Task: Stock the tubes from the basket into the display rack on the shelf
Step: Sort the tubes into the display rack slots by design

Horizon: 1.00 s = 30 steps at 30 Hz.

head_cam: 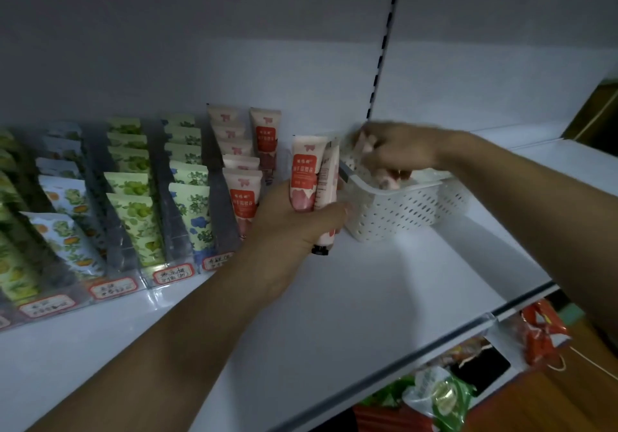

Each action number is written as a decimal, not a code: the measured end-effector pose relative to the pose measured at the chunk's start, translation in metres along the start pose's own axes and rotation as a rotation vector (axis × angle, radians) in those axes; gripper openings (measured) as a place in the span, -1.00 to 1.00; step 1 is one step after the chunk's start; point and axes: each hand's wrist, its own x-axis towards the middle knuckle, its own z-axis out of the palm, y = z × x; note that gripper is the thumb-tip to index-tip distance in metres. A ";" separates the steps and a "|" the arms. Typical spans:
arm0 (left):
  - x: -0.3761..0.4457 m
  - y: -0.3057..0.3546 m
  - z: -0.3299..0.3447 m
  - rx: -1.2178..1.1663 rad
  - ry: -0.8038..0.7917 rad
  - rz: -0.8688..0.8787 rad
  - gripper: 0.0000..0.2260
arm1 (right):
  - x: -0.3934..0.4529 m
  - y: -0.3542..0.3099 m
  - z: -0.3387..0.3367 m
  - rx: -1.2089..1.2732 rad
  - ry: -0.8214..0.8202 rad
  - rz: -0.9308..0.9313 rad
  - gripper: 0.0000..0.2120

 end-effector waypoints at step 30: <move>-0.044 -0.001 -0.016 0.148 -0.132 -0.050 -0.79 | 0.001 0.028 -0.020 -0.175 -0.611 0.324 -0.78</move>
